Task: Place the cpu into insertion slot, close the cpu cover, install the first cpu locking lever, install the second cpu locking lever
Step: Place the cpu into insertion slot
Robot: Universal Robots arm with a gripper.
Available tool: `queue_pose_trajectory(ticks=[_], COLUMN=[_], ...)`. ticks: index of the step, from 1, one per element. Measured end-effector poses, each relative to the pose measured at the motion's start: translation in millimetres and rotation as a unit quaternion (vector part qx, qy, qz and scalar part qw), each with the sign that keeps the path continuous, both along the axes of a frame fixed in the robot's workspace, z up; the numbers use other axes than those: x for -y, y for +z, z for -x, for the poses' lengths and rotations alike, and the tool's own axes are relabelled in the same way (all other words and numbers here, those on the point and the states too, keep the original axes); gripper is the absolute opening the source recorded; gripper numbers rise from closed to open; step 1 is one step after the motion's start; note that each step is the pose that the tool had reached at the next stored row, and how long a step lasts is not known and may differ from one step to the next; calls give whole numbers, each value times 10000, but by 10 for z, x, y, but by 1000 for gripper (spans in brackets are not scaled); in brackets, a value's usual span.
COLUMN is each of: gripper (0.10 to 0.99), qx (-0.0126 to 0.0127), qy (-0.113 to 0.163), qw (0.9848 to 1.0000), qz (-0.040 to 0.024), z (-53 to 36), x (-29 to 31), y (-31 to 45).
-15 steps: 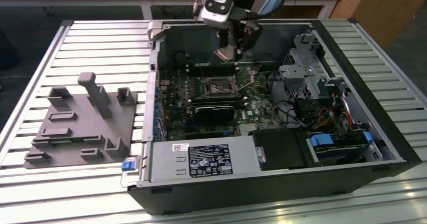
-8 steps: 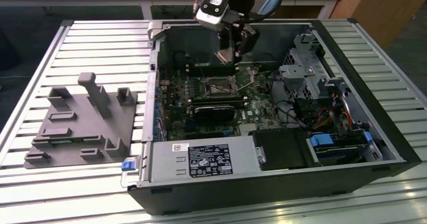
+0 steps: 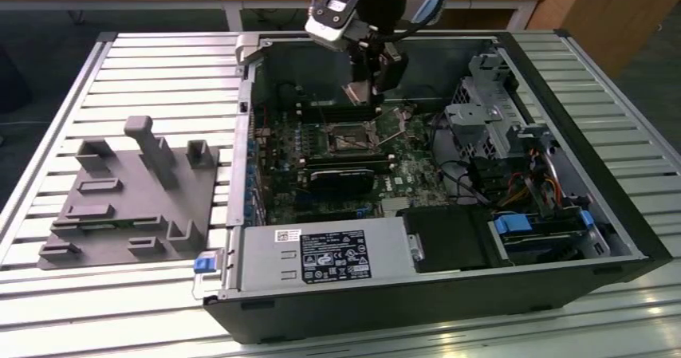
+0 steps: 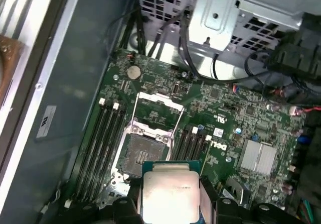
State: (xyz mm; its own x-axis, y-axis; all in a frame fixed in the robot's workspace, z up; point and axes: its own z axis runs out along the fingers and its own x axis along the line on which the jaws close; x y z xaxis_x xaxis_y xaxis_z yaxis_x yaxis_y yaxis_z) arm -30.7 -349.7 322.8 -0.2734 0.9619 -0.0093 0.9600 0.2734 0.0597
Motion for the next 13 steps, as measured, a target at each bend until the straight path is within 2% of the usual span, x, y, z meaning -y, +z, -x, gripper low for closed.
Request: queue_pose_trajectory(ticks=[6, 13], gripper=[537, 537], qx=[0, 0], qy=[-450, -870], qw=[9990, 9962], qz=[0, 0], z=[0, 0], x=[-1, -8], y=[-45, -107])
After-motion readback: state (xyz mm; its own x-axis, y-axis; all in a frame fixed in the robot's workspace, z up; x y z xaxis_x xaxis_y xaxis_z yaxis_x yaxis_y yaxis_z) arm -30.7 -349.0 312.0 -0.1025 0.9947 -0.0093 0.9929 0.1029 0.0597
